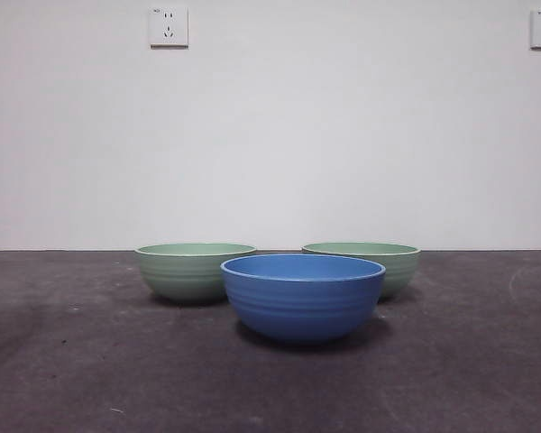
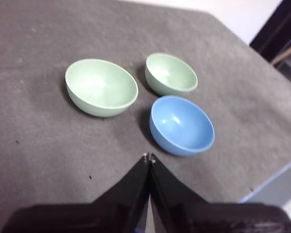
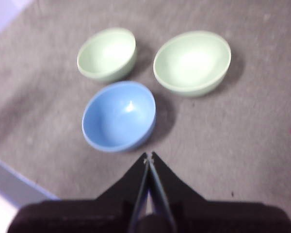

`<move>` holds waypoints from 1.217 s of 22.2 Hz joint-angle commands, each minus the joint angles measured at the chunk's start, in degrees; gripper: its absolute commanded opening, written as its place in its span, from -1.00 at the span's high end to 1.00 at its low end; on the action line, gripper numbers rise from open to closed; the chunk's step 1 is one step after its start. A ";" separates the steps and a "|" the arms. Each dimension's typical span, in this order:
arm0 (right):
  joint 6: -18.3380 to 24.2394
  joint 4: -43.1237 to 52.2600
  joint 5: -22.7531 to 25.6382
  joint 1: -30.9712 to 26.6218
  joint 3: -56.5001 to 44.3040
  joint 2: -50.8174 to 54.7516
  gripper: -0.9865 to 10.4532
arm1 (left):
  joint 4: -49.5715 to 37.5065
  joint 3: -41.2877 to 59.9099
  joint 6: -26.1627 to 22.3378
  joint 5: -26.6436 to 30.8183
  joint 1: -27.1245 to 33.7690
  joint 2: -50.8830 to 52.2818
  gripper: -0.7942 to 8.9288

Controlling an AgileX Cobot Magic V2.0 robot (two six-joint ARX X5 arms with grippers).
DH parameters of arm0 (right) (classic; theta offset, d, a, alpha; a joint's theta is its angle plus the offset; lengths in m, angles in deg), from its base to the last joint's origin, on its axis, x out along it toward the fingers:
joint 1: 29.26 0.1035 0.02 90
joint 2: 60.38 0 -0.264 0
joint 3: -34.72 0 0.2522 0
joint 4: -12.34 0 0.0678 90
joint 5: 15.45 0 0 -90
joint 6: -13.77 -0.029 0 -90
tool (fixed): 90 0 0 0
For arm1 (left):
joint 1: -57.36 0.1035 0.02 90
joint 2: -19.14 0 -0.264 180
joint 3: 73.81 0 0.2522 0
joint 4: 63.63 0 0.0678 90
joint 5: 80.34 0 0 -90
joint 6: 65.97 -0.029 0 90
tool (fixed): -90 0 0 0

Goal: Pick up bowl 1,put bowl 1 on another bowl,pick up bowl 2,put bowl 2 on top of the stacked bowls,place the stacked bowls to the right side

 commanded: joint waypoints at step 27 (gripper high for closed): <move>-2.84 -3.02 3.23 0.13 4.02 -4.13 -0.11 | 8.37 -7.56 -6.29 -0.63 -2.56 -6.93 -0.40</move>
